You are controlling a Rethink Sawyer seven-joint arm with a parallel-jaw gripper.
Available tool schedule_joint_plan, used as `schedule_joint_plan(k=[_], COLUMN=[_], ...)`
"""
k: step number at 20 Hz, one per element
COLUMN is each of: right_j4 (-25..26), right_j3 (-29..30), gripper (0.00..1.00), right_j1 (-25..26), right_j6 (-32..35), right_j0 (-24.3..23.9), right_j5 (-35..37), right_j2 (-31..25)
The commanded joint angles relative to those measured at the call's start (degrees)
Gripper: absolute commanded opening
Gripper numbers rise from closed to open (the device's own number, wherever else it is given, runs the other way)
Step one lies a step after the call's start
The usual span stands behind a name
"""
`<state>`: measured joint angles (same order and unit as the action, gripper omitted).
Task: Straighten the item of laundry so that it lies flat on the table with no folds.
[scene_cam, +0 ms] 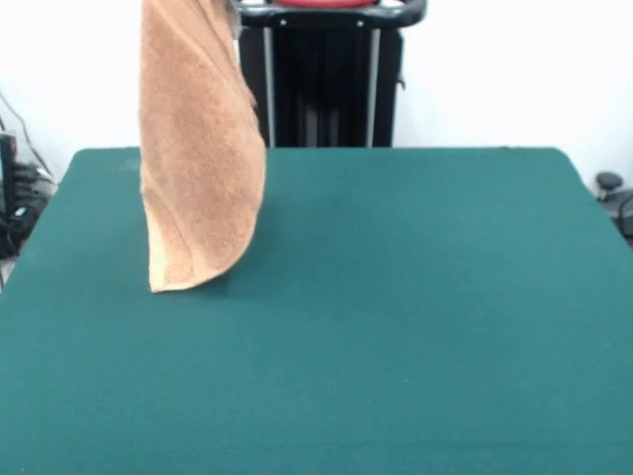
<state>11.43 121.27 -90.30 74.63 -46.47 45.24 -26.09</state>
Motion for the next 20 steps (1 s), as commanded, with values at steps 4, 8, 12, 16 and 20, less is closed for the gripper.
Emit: schedule_joint_plan(k=[4,8,12,16,20], right_j4=[5.1,5.7,5.1,4.6,3.2], right_j3=[11.2,11.0,10.7,10.5,10.9], gripper=[0.00,0.00,0.00,0.00,0.00], right_j1=[12.7,16.8,19.7,23.0,27.1], right_j6=[24.1,26.0,27.0,28.3,30.4], right_j0=[9.0,12.3,15.1,17.8,20.6], right_j5=[-13.4,-18.5,-22.2,-26.1,-31.9], right_j2=[7.9,12.2,15.4,18.4,21.5])
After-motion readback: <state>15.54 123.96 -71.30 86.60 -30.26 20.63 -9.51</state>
